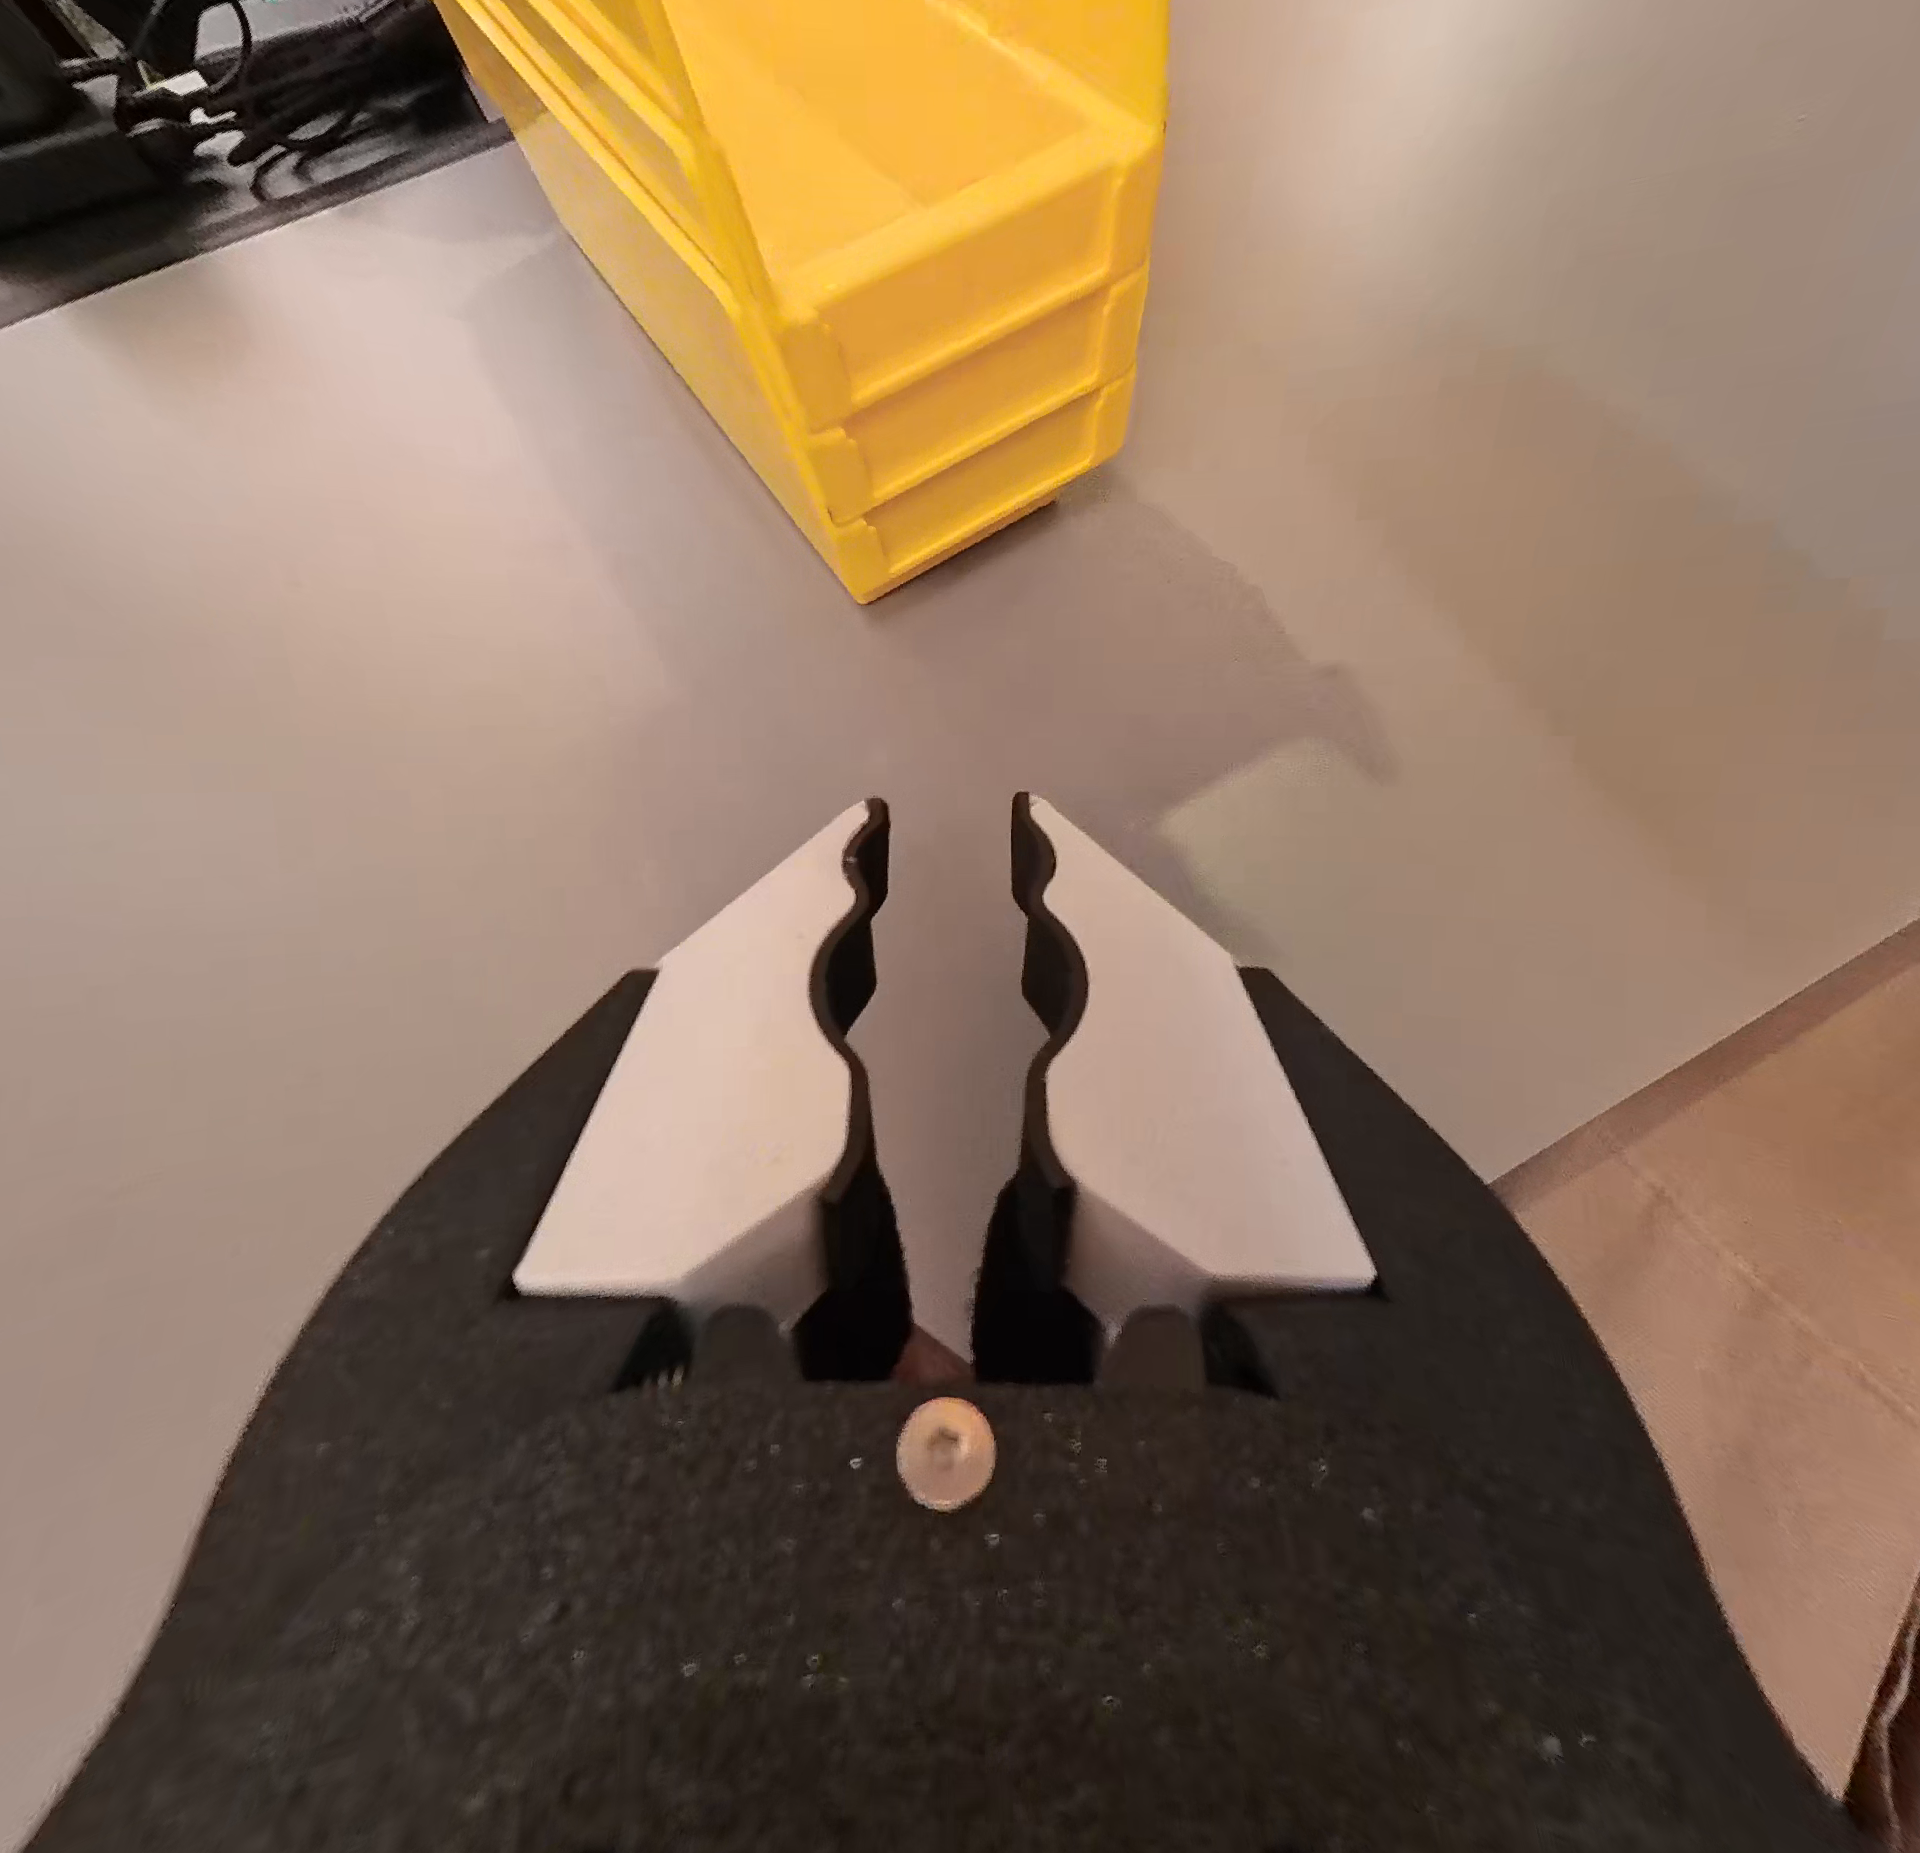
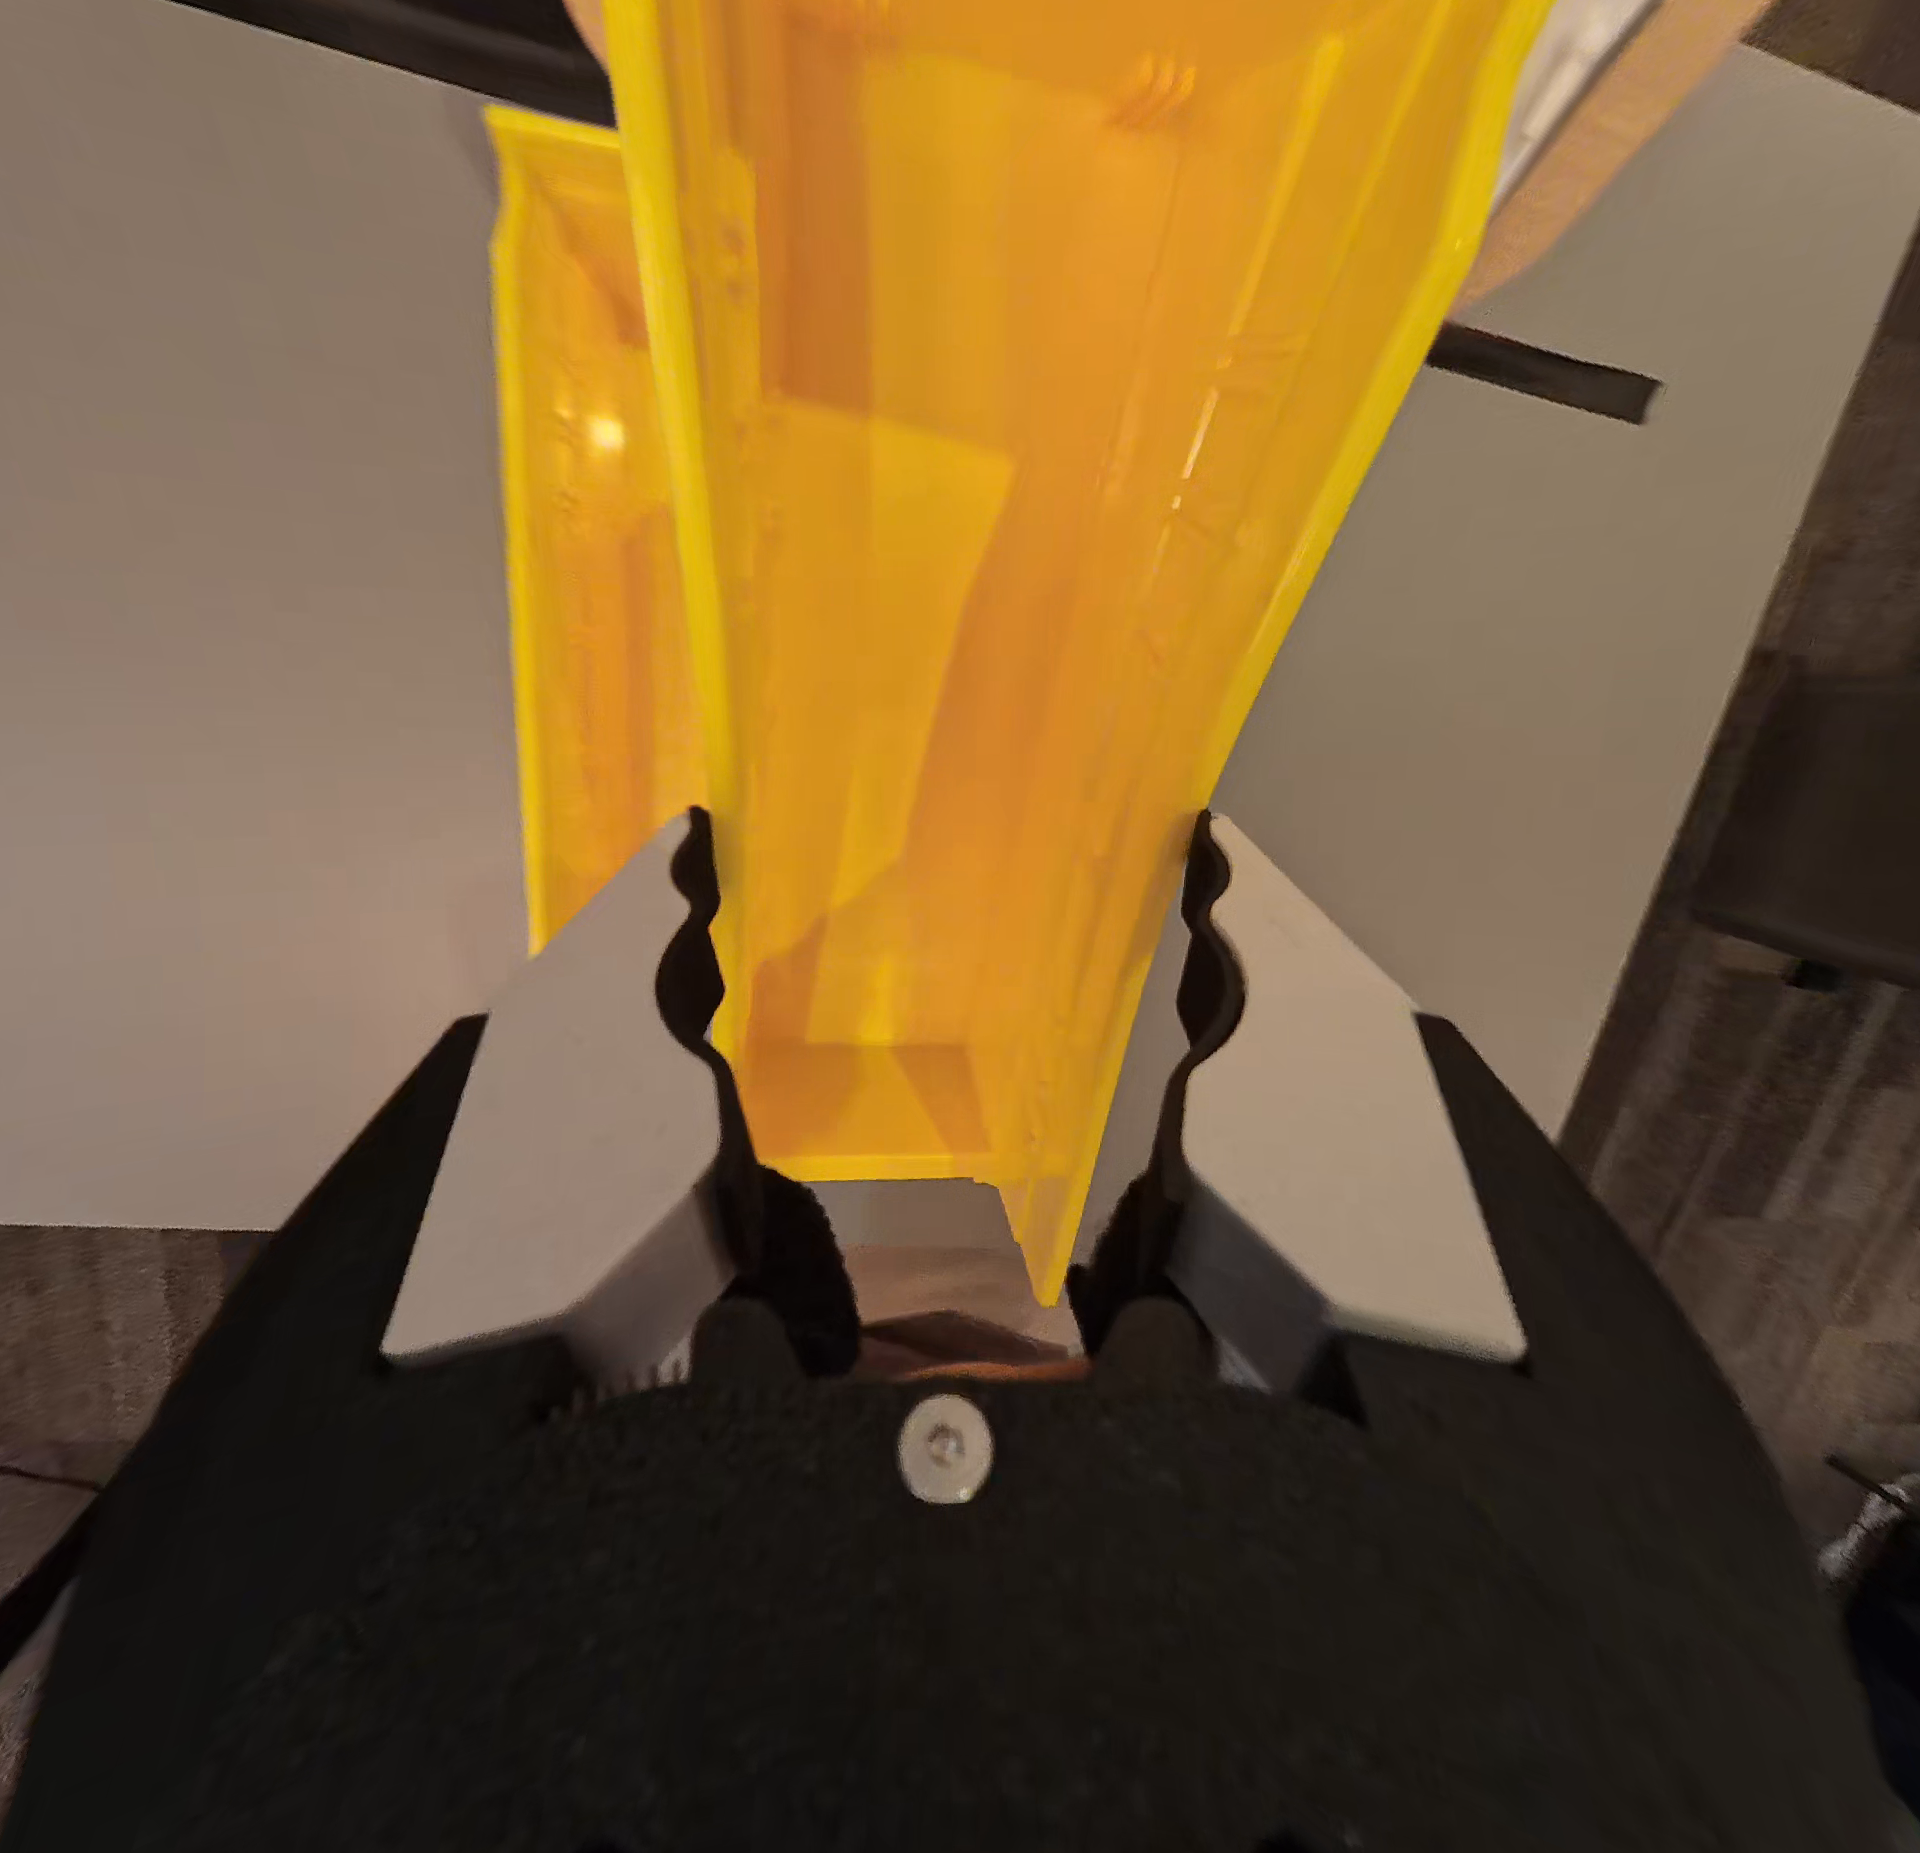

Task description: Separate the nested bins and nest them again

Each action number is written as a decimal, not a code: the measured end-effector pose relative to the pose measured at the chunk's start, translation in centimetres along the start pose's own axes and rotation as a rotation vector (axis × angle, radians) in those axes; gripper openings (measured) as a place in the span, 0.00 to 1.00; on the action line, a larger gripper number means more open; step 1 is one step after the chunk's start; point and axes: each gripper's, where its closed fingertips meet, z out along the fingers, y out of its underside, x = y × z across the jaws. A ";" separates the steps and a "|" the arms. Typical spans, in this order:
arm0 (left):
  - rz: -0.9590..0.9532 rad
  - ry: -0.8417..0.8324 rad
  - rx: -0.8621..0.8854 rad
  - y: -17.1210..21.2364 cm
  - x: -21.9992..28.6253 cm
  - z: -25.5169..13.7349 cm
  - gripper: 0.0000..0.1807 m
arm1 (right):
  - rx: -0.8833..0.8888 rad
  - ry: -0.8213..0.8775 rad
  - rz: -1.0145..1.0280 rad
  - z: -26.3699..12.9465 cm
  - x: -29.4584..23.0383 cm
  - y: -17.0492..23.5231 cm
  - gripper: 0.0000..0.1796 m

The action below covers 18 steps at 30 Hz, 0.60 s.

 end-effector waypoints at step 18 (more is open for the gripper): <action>-0.047 0.009 -0.037 0.7 -1.1 0.5 0.12 | -0.246 -0.032 0.021 19.7 7.9 7.4 0.52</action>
